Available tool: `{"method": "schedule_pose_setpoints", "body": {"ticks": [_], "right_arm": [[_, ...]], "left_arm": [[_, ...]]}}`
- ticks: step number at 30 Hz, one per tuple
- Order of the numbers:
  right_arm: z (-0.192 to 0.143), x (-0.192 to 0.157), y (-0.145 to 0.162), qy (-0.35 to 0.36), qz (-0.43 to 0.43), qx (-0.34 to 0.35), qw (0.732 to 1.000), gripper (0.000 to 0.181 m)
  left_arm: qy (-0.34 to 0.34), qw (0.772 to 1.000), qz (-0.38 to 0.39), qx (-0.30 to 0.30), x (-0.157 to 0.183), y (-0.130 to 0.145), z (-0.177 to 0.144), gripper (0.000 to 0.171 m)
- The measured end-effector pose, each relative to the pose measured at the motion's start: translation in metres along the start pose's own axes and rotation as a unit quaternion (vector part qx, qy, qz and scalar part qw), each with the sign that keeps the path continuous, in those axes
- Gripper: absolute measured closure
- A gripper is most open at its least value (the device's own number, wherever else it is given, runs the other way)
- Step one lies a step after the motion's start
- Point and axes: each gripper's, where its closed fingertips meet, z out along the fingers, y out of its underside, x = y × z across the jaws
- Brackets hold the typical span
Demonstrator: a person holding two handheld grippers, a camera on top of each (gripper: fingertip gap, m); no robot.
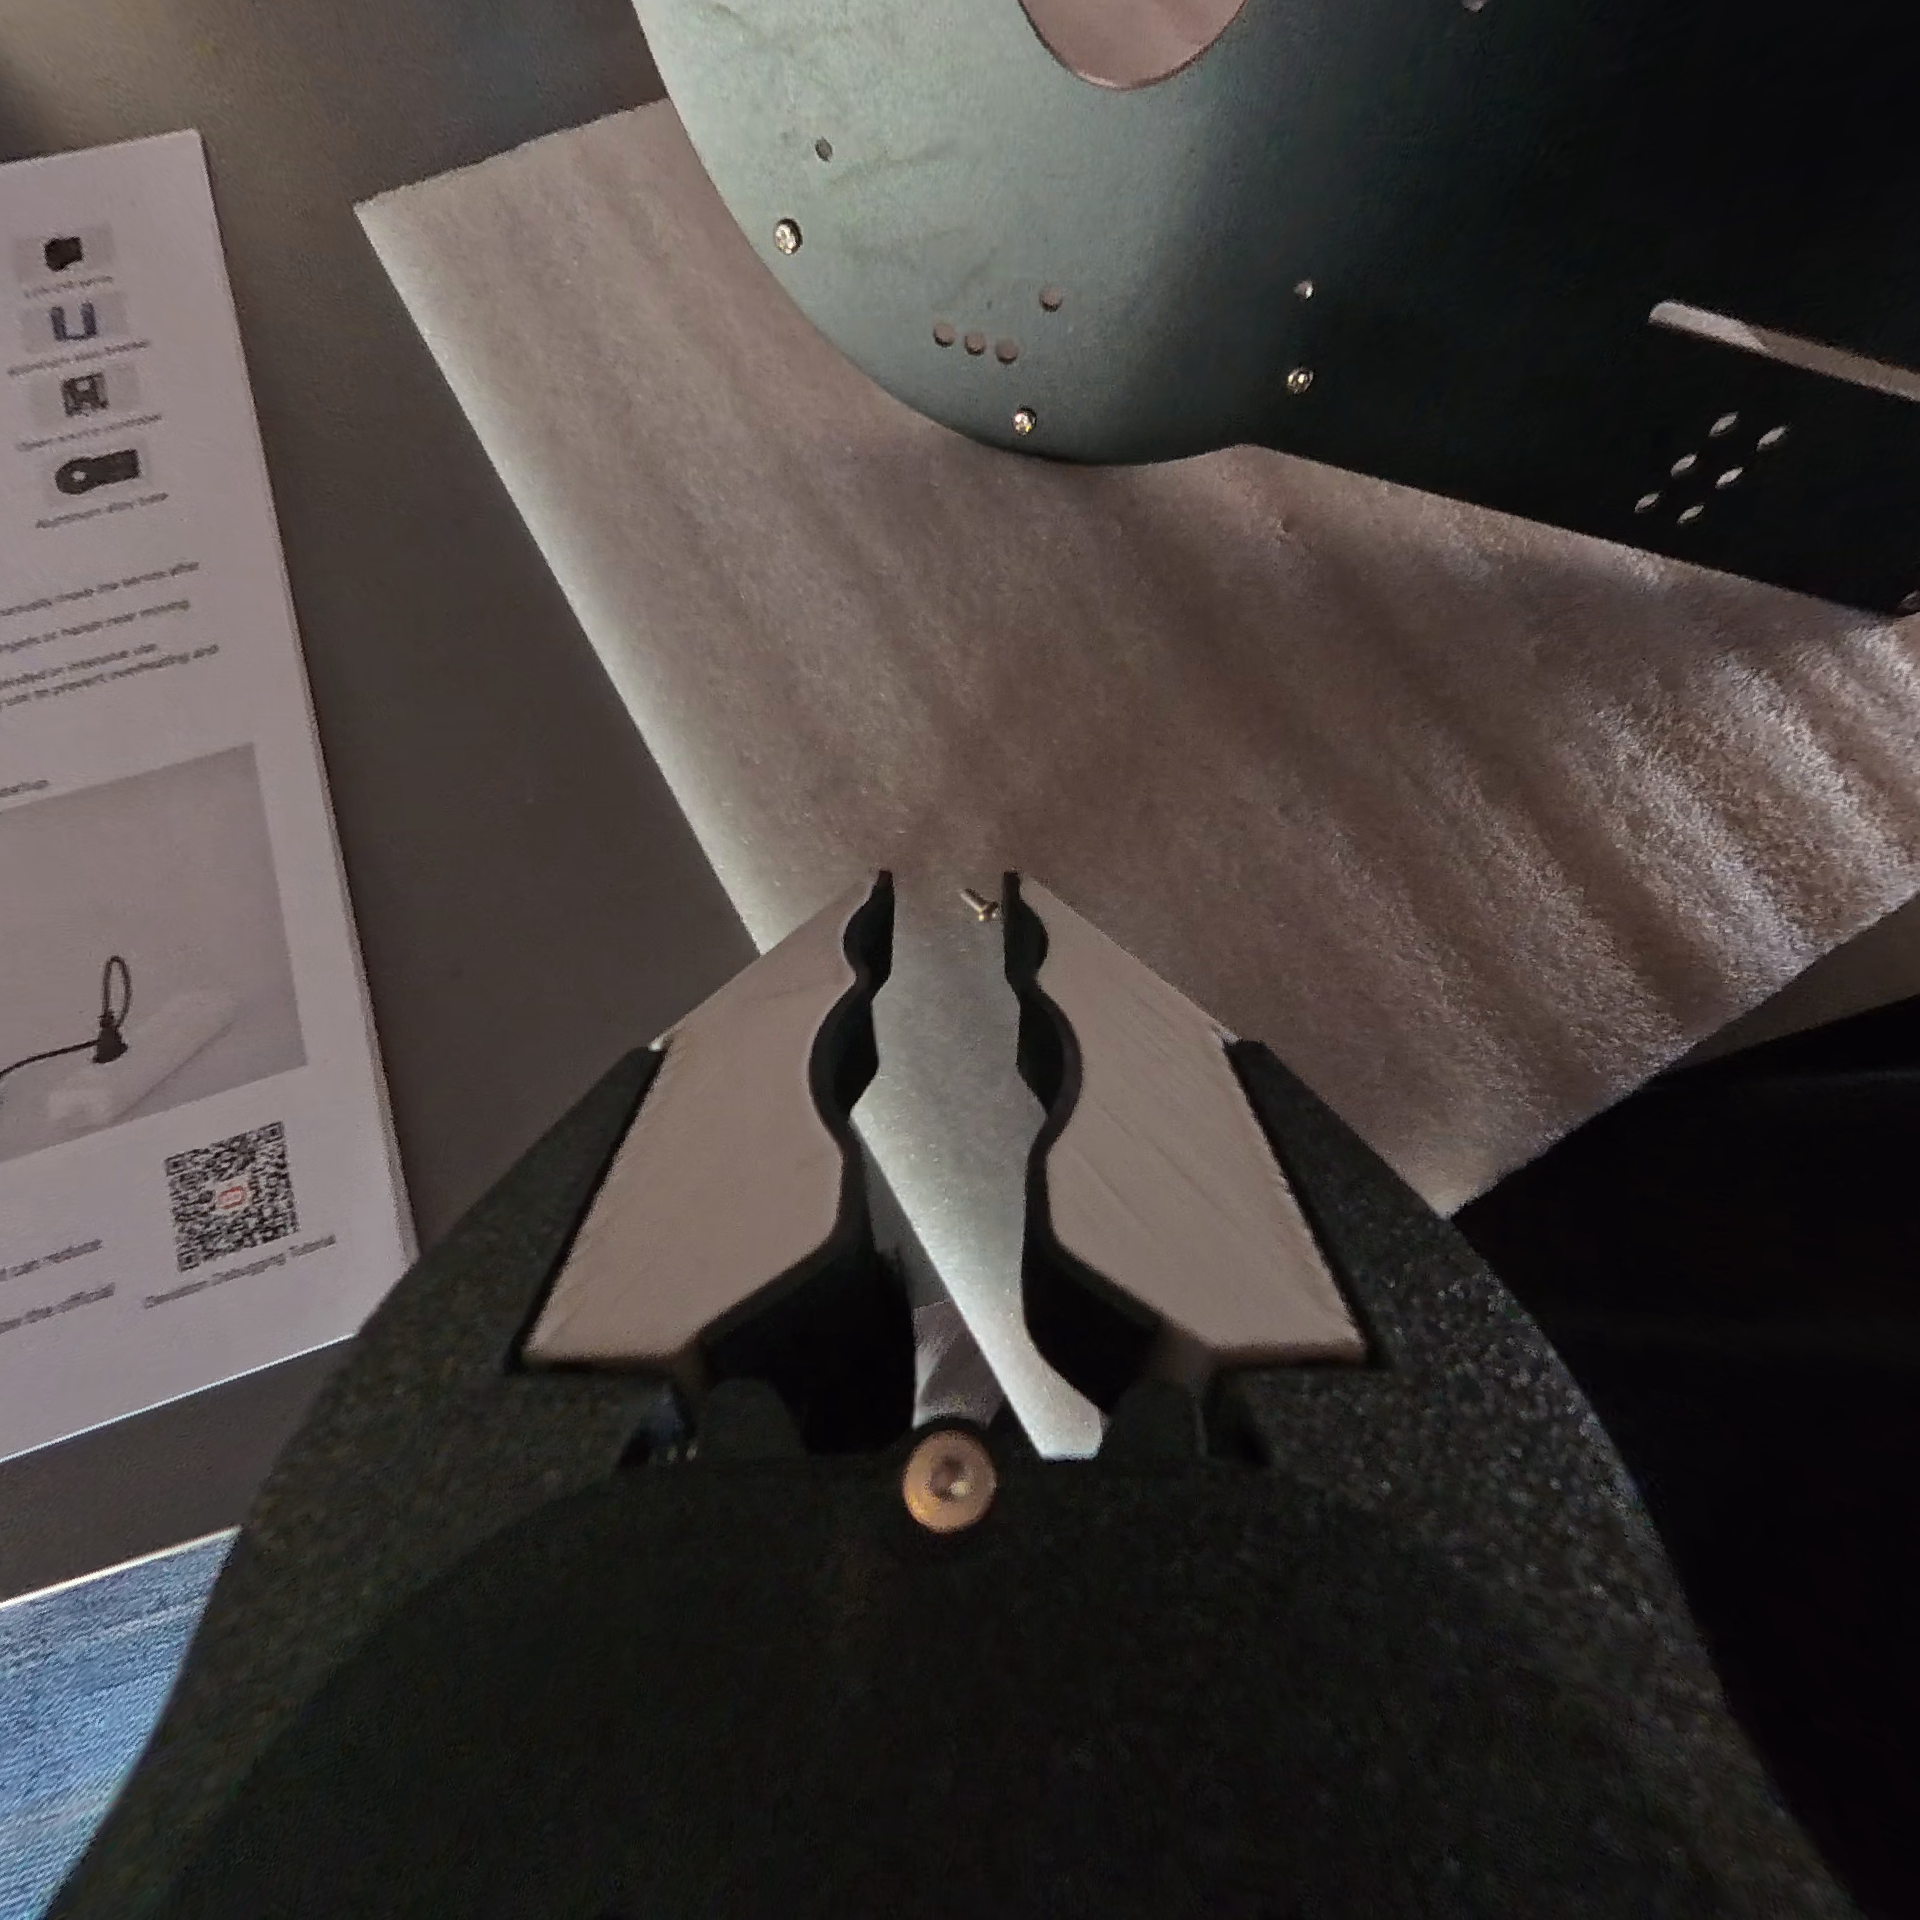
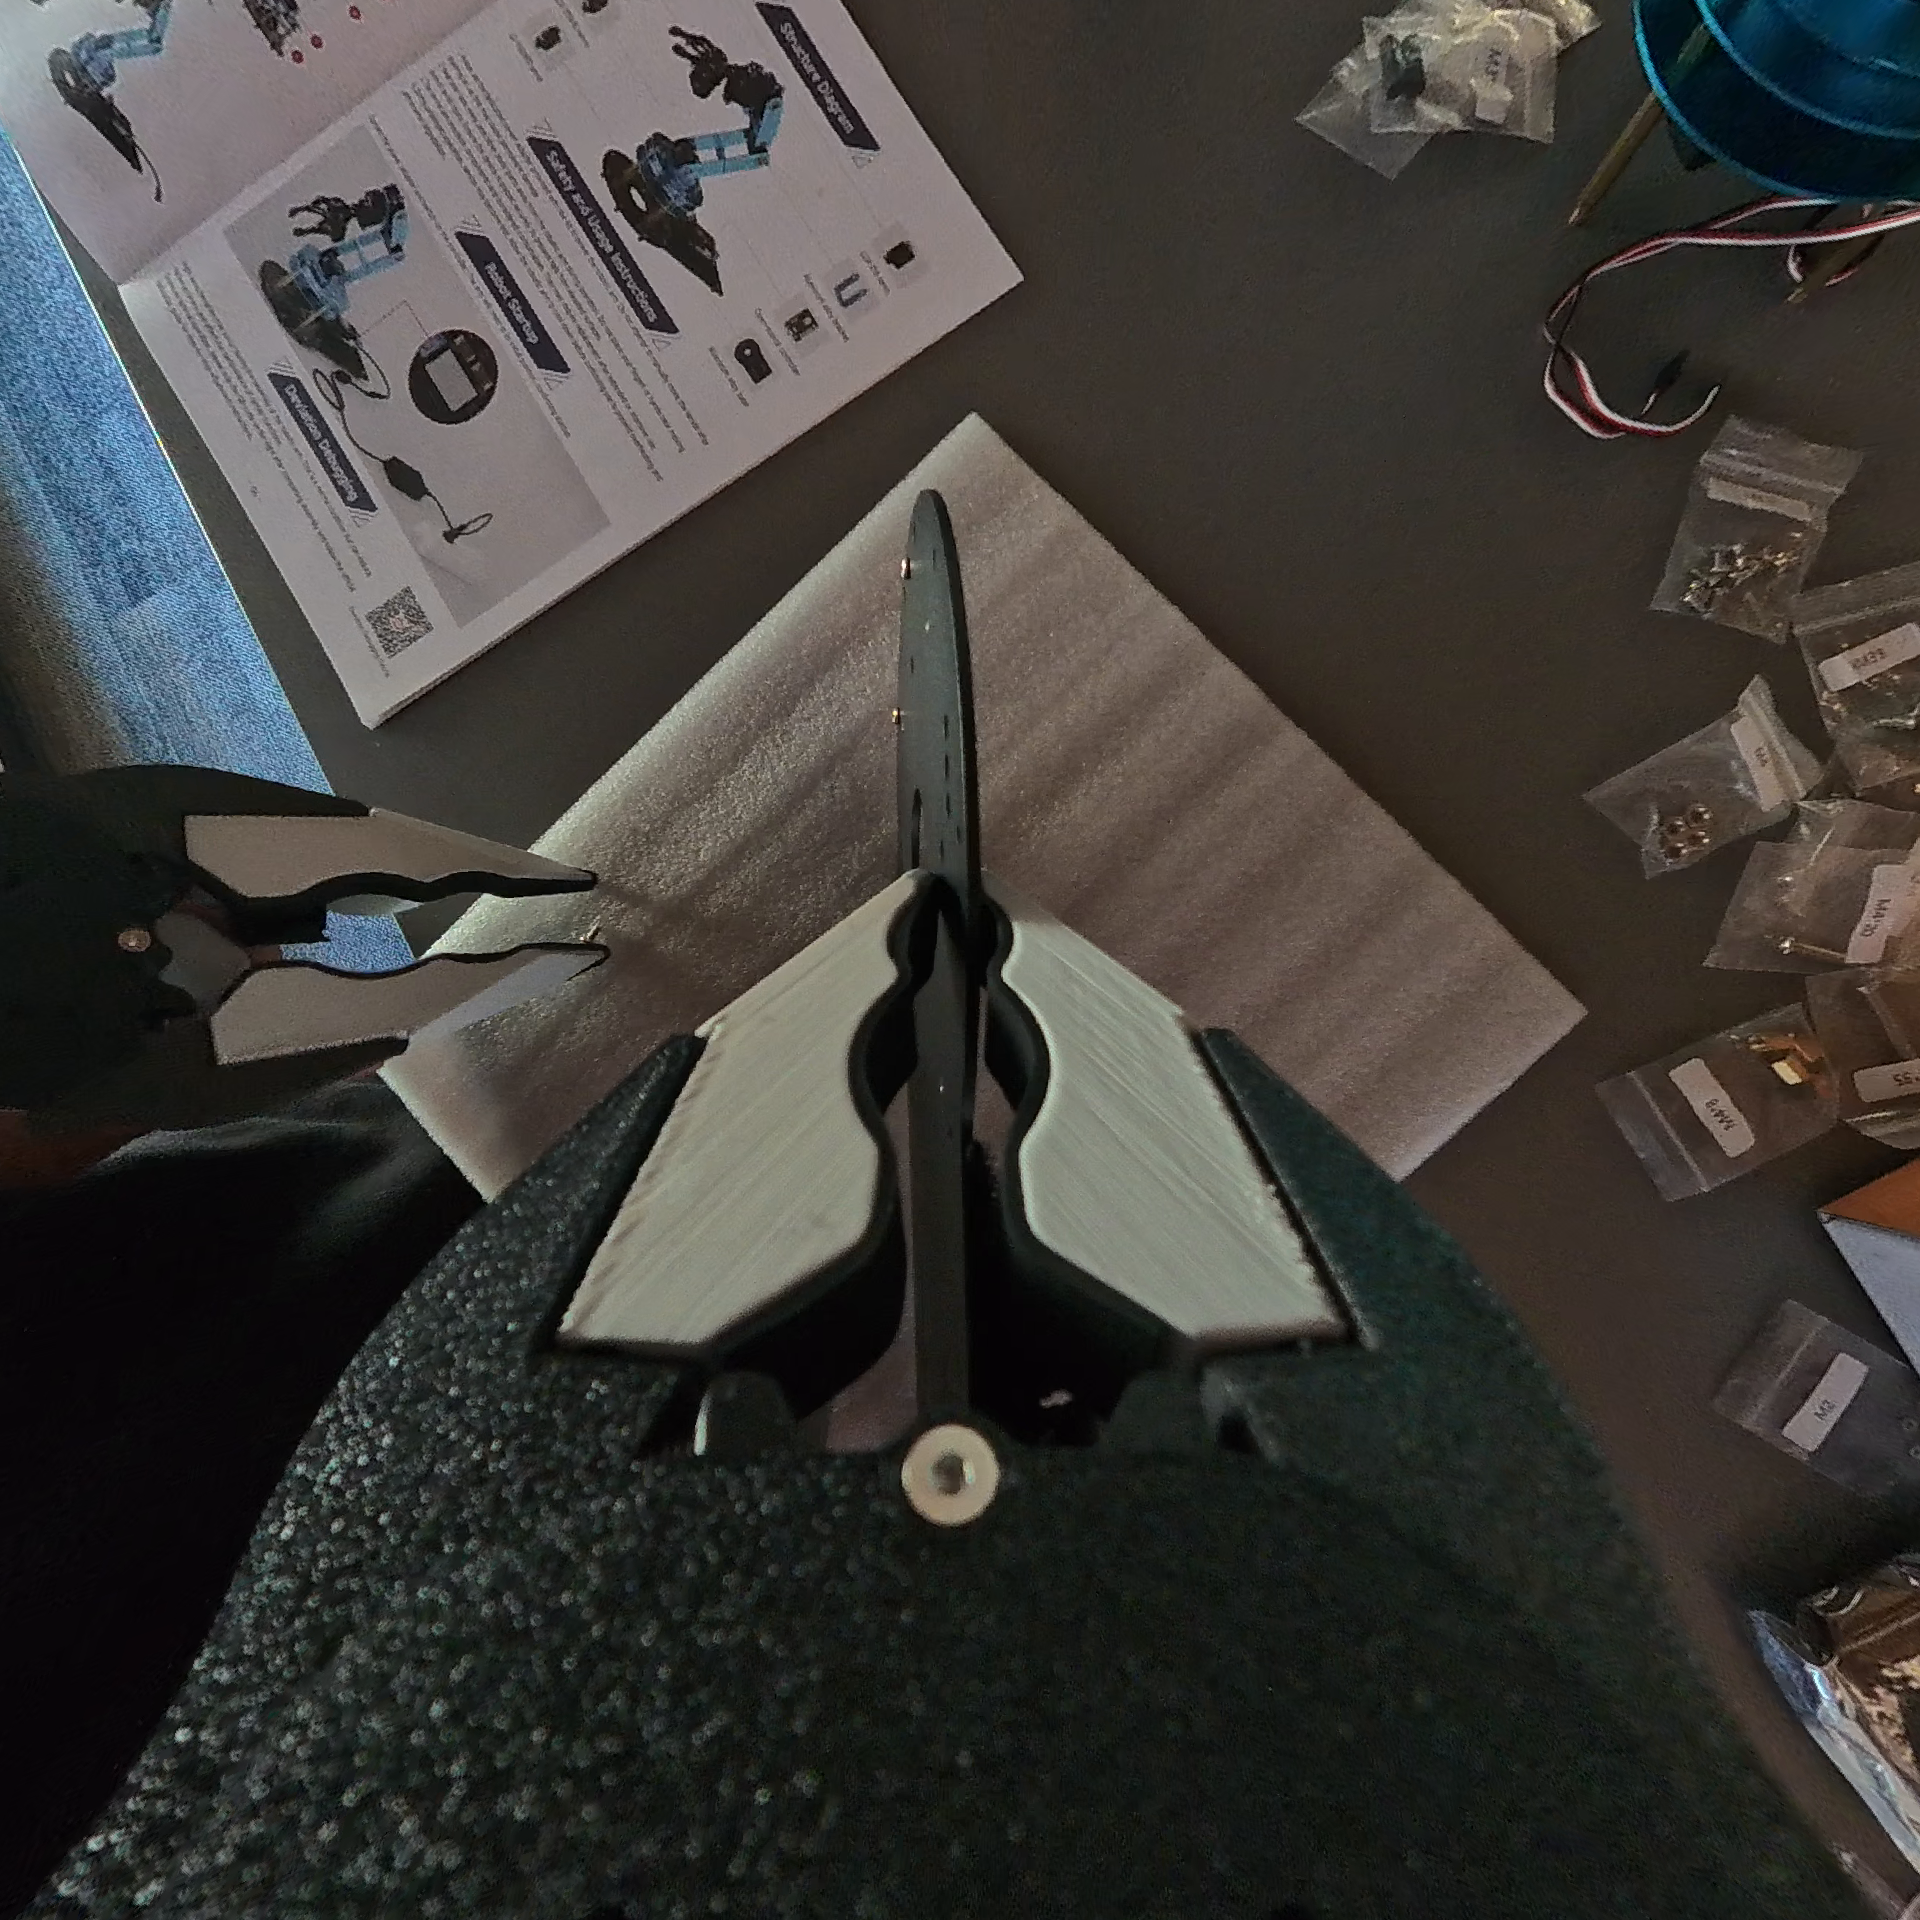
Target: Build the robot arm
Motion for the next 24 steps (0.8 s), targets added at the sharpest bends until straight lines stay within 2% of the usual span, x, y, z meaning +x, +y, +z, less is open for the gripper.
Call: {"method": "schedule_pose_setpoints", "body": {"ticks": [8, 15, 20, 24], "right_arm": [[0.001, 0.002, 0.0, 0.002, 0.002, -0.002, 1.0, 0.176], [0.001, 0.002, 0.0, 0.003, 0.003, -0.002, 1.0, 0.176], [0.001, 0.002, 0.0, 0.002, 0.004, 0.0, 1.0, 0.176], [0.001, 0.001, 0.0, 0.003, 0.003, -0.001, 1.0, 0.176]], "left_arm": [[-0.005, 1.0, 0.014, -0.001, -0.006, 0.005, -0.004, 0.151], [0.007, 0.999, 0.042, -0.002, -0.002, 0.004, -0.003, 0.167], [0.004, 0.999, 0.045, -0.005, -0.003, 0.005, -0.004, 0.167], [0.002, 0.998, 0.057, 0.014, -0.006, -0.005, -0.008, 0.167]]}}
